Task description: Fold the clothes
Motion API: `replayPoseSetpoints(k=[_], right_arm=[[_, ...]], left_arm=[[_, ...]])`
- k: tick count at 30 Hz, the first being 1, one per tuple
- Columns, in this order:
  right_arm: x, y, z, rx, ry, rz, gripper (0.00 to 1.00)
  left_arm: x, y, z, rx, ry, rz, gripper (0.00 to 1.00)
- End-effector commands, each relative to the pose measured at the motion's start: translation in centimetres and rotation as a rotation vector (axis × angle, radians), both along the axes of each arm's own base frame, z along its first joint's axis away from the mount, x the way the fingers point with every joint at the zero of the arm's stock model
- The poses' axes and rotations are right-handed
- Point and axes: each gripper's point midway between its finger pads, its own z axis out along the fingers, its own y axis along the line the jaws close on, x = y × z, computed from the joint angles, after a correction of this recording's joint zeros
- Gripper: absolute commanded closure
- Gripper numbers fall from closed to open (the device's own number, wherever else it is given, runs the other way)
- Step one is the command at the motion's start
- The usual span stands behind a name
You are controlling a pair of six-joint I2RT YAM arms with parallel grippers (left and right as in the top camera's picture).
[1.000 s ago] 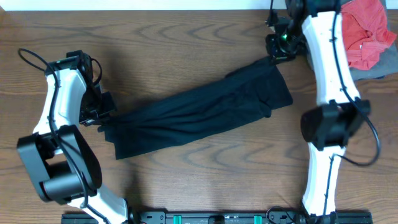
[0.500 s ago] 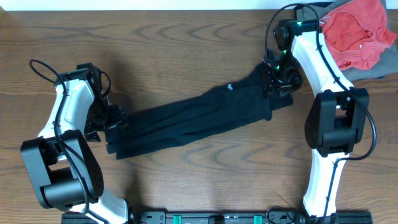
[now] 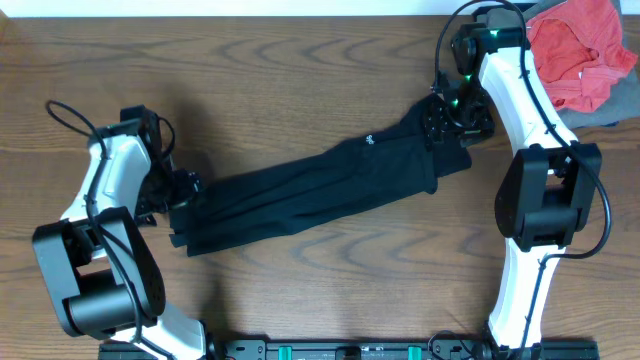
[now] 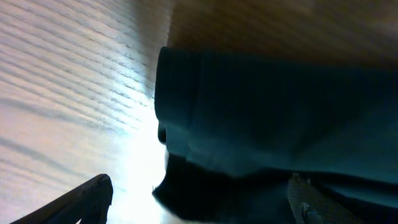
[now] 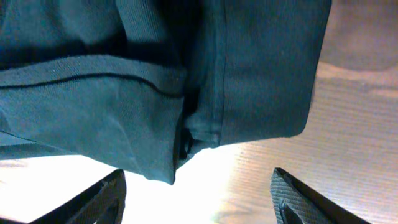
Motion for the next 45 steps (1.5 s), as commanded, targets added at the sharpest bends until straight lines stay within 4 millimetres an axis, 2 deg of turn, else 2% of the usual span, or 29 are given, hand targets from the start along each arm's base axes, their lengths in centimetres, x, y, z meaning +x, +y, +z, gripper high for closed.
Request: replayPoseSetpoints(k=[1, 5, 8, 13, 14, 18, 22, 28, 32, 35, 37, 45], right_arm=[[0.9, 0.1, 1.0, 0.016, -0.049, 0.019, 0.27], [1.3, 0.1, 0.9, 0.018, -0.067, 0.019, 0.26], [1.4, 0.1, 0.9, 0.018, -0.07, 0.019, 0.27], [1.3, 0.7, 1.0, 0.05, -0.067, 0.015, 0.35], [1.3, 0.9, 1.0, 0.061, -0.066, 0.014, 0.37], [1.3, 1.4, 1.1, 0.093, -0.064, 0.01, 0.44], [1.2, 1.5, 1.1, 0.094, -0.056, -0.005, 0.47], [1.0, 2.0, 1.3, 0.121, -0.048, -0.006, 0.48], [1.0, 2.2, 1.3, 0.13, -0.048, -0.007, 0.47], [1.0, 2.2, 1.3, 0.13, -0.048, -0.007, 0.44], [1.0, 2.2, 1.3, 0.13, -0.048, -0.007, 0.44], [1.0, 2.2, 1.3, 0.13, -0.048, -0.007, 0.41]], left_arm=[[-1.6, -0.3, -1.6, -0.011, 0.035, -0.017, 0.09], [-2.4, -0.9, -3.2, -0.034, 0.029, -0.007, 0.09], [-2.7, -1.0, -4.2, -0.03, 0.018, 0.015, 0.15], [-2.4, -2.5, -6.0, -0.1, -0.046, 0.05, 0.57], [-2.3, -2.7, -6.2, -0.112, -0.058, 0.051, 0.63], [-2.2, -2.6, -6.5, -0.108, -0.072, 0.05, 0.94], [-1.2, -1.3, -4.8, -0.106, -0.078, 0.093, 0.94], [0.4, 2.0, 0.9, -0.093, -0.106, 0.106, 0.94], [2.0, 2.4, 4.0, -0.075, -0.169, 0.071, 0.94], [3.0, 1.2, 5.3, -0.069, -0.202, 0.019, 0.94], [3.4, -0.5, 5.4, -0.074, -0.206, -0.035, 0.94], [5.9, -9.9, 5.6, -0.106, -0.27, -0.246, 0.94]])
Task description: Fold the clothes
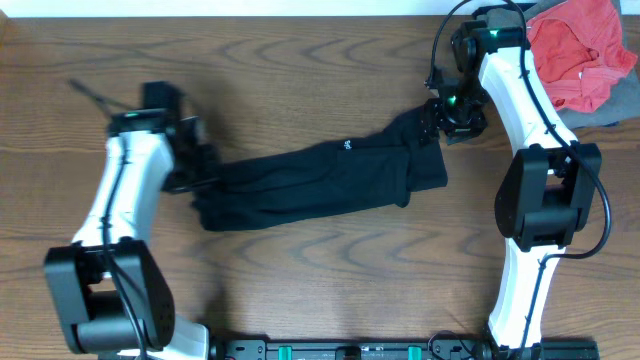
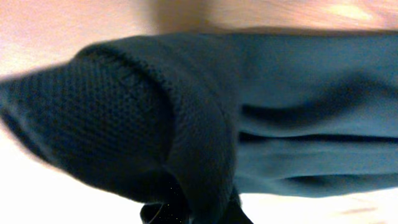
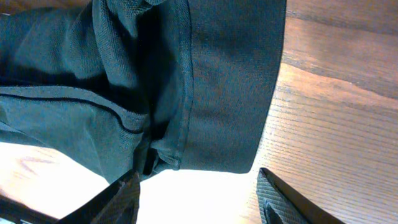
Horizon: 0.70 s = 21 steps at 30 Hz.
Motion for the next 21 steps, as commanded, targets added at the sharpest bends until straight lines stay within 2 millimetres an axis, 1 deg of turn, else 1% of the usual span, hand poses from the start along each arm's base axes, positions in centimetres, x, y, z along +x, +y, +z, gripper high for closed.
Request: replayPoseSetpoints(k=[1, 5, 12, 17, 18, 19, 20, 21], right_arm=[[0.5, 0.2, 1.0, 0.013, -0.03, -0.007, 0.41], [0.5, 0.2, 1.0, 0.014, -0.03, -0.007, 0.41], [0.5, 0.2, 1.0, 0.013, -0.031, -0.011, 0.4], [0.5, 0.2, 1.0, 0.013, -0.03, -0.014, 0.4], [0.5, 0.2, 1.0, 0.012, -0.029, -0.018, 0.4], [0.5, 0.2, 1.0, 0.012, -0.03, -0.019, 0.4], [0.6, 0.1, 1.0, 0.012, -0.03, -0.02, 0.39], [0.6, 0.1, 1.0, 0.012, -0.03, -0.021, 0.37]], left_arm=[[0.9, -3.7, 0.6, -0.008, -0.045, -0.052, 0.94], [1.8, -7.9, 0.5, -0.024, -0.097, -0.127, 0.94], [2.4, -12.8, -0.5, -0.049, -0.134, -0.198, 0.94], [2.4, -16.2, -0.2, -0.109, -0.174, -0.263, 0.94], [2.3, -16.8, -0.1, -0.117, -0.176, -0.275, 0.84], [2.1, -17.1, -0.1, -0.118, -0.176, -0.285, 0.54], [2.0, -17.4, -0.1, -0.119, -0.175, -0.294, 0.27], [1.8, -17.7, -0.1, -0.12, -0.175, -0.302, 0.02]])
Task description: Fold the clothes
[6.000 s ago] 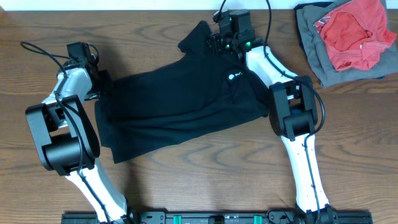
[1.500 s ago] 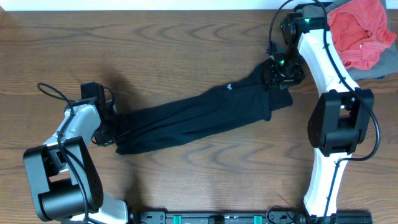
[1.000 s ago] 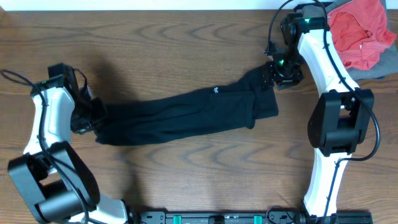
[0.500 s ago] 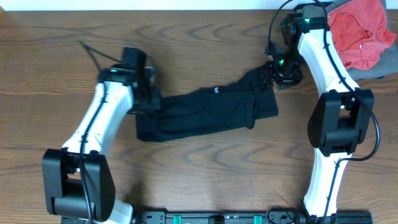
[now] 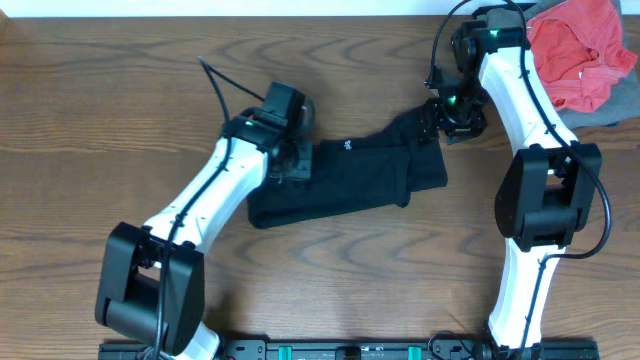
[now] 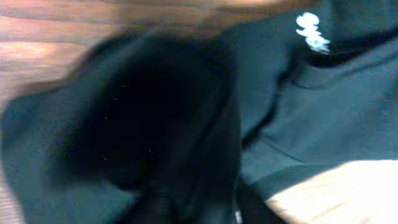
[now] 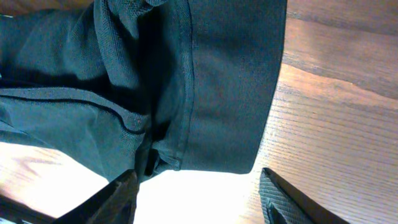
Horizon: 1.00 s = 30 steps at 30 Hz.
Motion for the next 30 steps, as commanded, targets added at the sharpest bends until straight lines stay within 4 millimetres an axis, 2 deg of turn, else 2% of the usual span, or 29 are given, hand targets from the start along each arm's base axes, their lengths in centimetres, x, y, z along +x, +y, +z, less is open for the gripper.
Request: replayPoseSetpoints(k=[1, 6, 10, 14, 16, 23, 27, 30], right_arm=[[0.6, 0.0, 1.0, 0.01, -0.033, -0.015, 0.36], [1.2, -0.7, 0.7, -0.004, -0.056, -0.025, 0.26], [1.3, -1.5, -0.3, -0.007, -0.055, -0.043, 0.22], [0.3, -2.3, -2.6, -0.003, -0.017, -0.063, 0.2], [-0.3, -2.3, -4.0, 0.027, 0.005, -0.072, 0.21], [-1.4, -1.3, -6.8, 0.158, 0.019, -0.106, 0.25], [-1.9, 0.3, -8.0, 0.258, 0.017, -0.117, 0.25], [-2.3, 2.0, -8.5, 0.373, 0.014, -0.127, 0.31]], left_arm=[[-0.3, -1.3, 0.2, -0.021, 0.005, -0.02, 0.02], [-0.2, -1.5, 1.3, -0.03, -0.003, -0.01, 0.02], [0.3, -1.1, 4.5, -0.036, -0.024, -0.004, 0.02], [0.9, -0.4, 8.0, -0.025, -0.074, -0.041, 0.02], [1.1, 0.5, 9.0, -0.006, -0.092, -0.041, 0.02], [1.5, 5.5, 9.0, 0.17, -0.088, 0.06, 0.02], [1.3, 6.8, 8.8, 0.194, -0.068, 0.083, 0.02], [1.4, 7.3, 8.8, 0.196, -0.063, 0.097, 0.02]])
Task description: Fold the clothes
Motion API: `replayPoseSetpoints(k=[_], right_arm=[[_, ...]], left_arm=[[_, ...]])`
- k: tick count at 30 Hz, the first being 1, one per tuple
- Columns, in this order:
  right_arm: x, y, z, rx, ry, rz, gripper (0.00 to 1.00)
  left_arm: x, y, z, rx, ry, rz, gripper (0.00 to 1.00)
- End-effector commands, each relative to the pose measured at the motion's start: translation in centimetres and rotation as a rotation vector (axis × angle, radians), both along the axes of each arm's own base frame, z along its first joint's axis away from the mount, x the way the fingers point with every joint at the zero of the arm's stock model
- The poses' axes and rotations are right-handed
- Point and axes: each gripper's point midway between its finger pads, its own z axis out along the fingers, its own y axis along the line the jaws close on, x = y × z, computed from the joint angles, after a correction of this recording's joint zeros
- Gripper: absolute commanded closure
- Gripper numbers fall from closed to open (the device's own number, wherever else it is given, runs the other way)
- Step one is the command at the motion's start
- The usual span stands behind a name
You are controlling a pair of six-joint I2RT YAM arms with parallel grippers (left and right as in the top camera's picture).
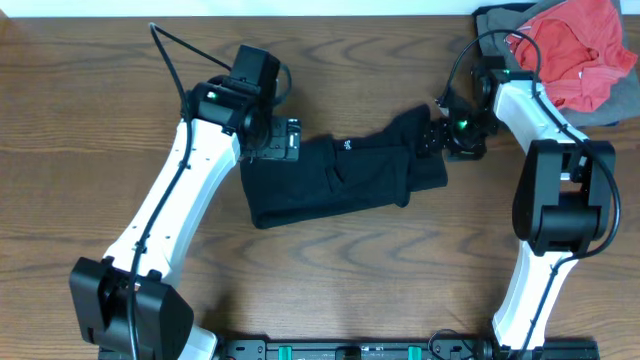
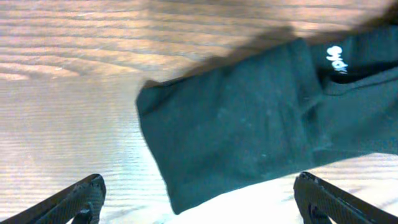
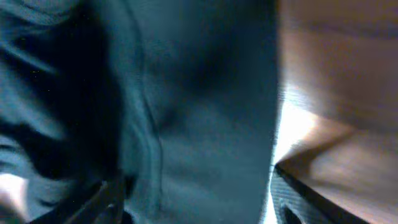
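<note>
A black garment (image 1: 340, 185) lies across the middle of the table, its left end doubled over onto its middle, with a small white logo (image 1: 346, 145) on top. My left gripper (image 1: 285, 140) hovers open over that folded left end. In the left wrist view the cloth (image 2: 249, 124) lies flat below the wide-apart fingers (image 2: 84, 196) of the left gripper (image 2: 199, 205), which hold nothing. My right gripper (image 1: 440, 138) is at the garment's right end. Its view is blurred, with the right gripper (image 3: 193, 202) low and open over the dark cloth (image 3: 205, 112).
A heap of red clothing (image 1: 580, 50) rests on grey cloth at the table's far right corner, just behind the right arm. Bare wooden tabletop (image 1: 100, 150) lies left of and in front of the garment.
My left gripper was shut on the garment's left end near the logo; now it is open and raised, and that end lies folded flat. My right gripper has come lower onto the cloth.
The garment first lay stretched long with both grippers open at its ends. Then my left gripper held the left end further right, shortening the garment. Then it had that end over the middle. Now the end is let go and the garment lies about half as long.
</note>
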Motion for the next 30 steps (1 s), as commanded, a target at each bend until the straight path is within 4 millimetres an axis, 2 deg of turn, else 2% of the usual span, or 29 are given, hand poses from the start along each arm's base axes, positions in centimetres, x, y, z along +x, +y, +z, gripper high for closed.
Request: replayPoseSetpoints(k=[1, 3, 7, 8, 12, 16, 22, 25, 27, 29, 30], right_arm=[[-2.3, 2.7, -2.1, 0.17, 0.069, -0.002, 0.36], [-2.4, 3.0, -2.5, 0.196, 0.067, -0.013, 0.49], [-2.2, 2.5, -3.0, 0.191, 0.056, -0.038, 0.93], [-2.0, 2.2, -3.0, 0.191, 0.049, -0.045, 0.99], [-1.0, 0.4, -2.4, 0.192, 0.032, -0.089, 0.99], [-0.1, -1.6, -0.4, 0.193, -0.012, -0.096, 0.99], [0.1, -3.5, 5.3, 0.119, -0.118, -0.035, 0.99], [0.0, -3.3, 8.8, 0.08, -0.2, -0.005, 0.99], [0.1, -3.3, 9.8, 0.041, -0.235, 0.01, 0.99], [0.0, -3.1, 10.1, 0.009, -0.241, 0.016, 0.8], [-0.1, -2.8, 9.9, 0.009, -0.235, 0.022, 0.67]], left_arm=[[0.4, 1.1, 0.5, 0.034, -0.019, 0.012, 0.02], [0.5, 1.3, 0.5, 0.034, -0.019, 0.017, 0.02], [0.5, 1.5, 0.5, 0.034, -0.019, 0.021, 0.02], [0.5, 1.5, 0.5, 0.034, -0.019, 0.021, 0.02], [0.6, 1.5, 0.5, 0.034, -0.02, 0.022, 0.02], [0.6, 1.7, 0.5, 0.046, -0.023, 0.025, 0.02], [0.9, 3.0, 0.6, 0.102, -0.039, 0.051, 0.02], [1.2, 4.1, 0.6, 0.107, -0.04, 0.081, 0.02], [1.4, 4.9, 0.7, 0.106, -0.041, 0.104, 0.02], [1.6, 6.1, 0.7, 0.107, -0.04, 0.137, 0.02], [1.6, 6.7, 0.7, 0.107, -0.038, 0.153, 0.02]])
